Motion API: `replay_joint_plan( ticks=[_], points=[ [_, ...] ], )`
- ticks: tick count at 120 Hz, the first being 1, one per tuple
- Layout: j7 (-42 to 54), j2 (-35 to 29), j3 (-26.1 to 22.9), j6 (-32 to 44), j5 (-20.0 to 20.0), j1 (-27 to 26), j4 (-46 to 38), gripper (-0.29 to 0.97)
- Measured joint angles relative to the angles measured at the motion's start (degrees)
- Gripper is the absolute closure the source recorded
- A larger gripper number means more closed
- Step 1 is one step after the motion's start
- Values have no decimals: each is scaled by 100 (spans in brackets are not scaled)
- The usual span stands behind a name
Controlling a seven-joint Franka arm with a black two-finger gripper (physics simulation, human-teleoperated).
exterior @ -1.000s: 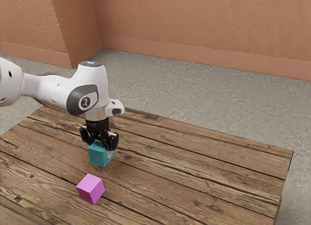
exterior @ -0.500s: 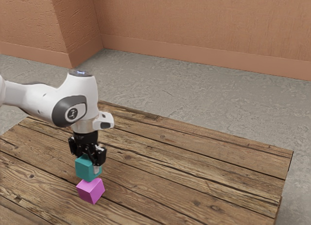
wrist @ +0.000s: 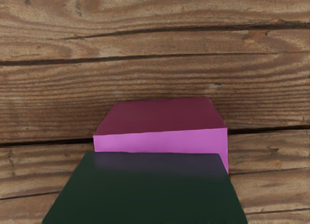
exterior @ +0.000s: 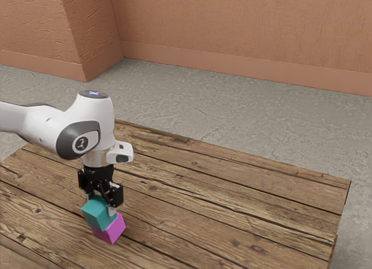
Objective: Pick up the blue block with one arm, and put the blue block on the pink block with one arm
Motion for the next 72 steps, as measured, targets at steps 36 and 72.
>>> replay_joint_plan(
  ticks=[36, 72],
  points=[
    [87, -761, 9, -256, 3, 1, 560, 2],
    [129, 217, -189, -1312, 214, 3, 4092, 1]
  ],
)
